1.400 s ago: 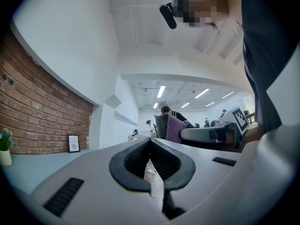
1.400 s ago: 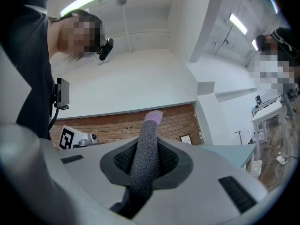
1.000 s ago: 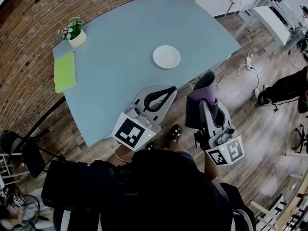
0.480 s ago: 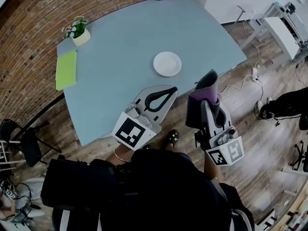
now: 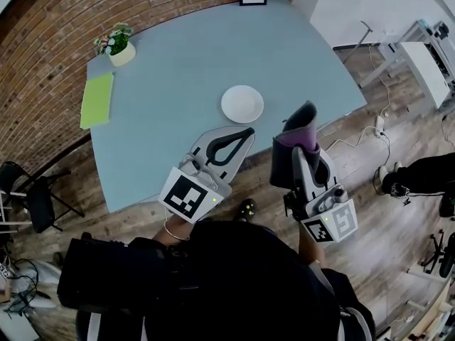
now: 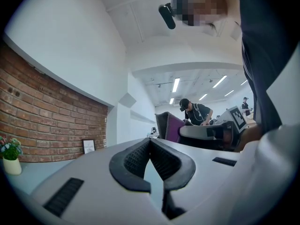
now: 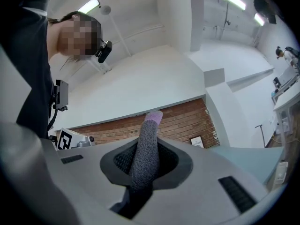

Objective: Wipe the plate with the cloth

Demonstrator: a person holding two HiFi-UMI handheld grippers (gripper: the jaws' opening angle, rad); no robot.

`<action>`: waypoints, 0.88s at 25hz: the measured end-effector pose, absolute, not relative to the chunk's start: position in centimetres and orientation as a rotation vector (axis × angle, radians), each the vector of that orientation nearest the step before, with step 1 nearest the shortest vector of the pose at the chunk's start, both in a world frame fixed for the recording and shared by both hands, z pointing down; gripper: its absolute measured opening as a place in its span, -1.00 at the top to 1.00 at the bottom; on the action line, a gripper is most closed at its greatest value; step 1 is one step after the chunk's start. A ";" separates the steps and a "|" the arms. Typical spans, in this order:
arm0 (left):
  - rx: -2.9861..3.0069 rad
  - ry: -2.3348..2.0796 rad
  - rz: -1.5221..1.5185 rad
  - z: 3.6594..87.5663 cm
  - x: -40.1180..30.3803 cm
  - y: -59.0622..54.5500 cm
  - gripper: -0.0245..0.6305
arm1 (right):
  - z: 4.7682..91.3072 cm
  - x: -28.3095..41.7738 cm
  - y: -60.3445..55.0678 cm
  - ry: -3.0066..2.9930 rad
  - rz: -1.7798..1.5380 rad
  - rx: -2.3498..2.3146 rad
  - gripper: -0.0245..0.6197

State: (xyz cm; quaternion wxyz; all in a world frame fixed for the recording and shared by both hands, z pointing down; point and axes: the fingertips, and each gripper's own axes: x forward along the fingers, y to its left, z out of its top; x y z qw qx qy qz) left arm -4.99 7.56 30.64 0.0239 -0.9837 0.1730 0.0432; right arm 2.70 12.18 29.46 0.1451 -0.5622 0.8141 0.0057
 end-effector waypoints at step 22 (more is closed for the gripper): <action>-2.978 0.769 0.113 30.9 -1.9 5.4 0.94 | 29.3 6.2 8.7 2.451 -0.017 -1.400 0.80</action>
